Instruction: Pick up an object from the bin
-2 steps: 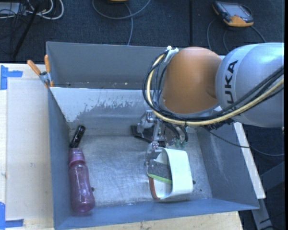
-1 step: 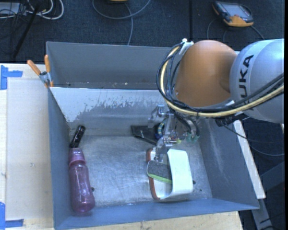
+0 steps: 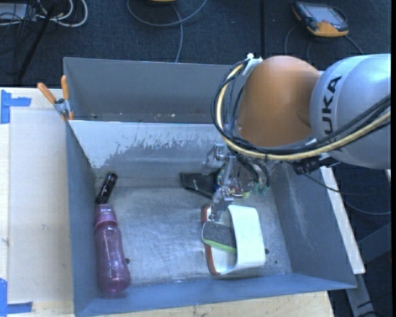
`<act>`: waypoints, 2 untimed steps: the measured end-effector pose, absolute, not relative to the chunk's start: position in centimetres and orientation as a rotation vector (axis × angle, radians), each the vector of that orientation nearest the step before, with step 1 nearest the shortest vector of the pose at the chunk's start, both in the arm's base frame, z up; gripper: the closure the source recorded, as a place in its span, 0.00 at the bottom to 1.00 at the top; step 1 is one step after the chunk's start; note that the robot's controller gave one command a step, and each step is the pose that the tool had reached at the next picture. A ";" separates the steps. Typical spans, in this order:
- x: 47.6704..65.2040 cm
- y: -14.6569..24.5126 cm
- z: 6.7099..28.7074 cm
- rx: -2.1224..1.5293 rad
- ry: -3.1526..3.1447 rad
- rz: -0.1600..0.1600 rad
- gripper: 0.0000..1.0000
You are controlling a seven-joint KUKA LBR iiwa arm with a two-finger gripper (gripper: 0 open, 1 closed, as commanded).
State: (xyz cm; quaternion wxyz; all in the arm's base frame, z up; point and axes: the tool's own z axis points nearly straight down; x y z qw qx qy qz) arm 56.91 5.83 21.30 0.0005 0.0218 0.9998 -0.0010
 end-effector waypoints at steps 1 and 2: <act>56.3 5.6 18.4 0.071 3.140 0.002 0.00; 57.7 9.4 17.0 0.249 3.131 -0.001 0.00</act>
Offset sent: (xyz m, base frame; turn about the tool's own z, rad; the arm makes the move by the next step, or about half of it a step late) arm 0.0138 0.0587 -0.0482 0.1435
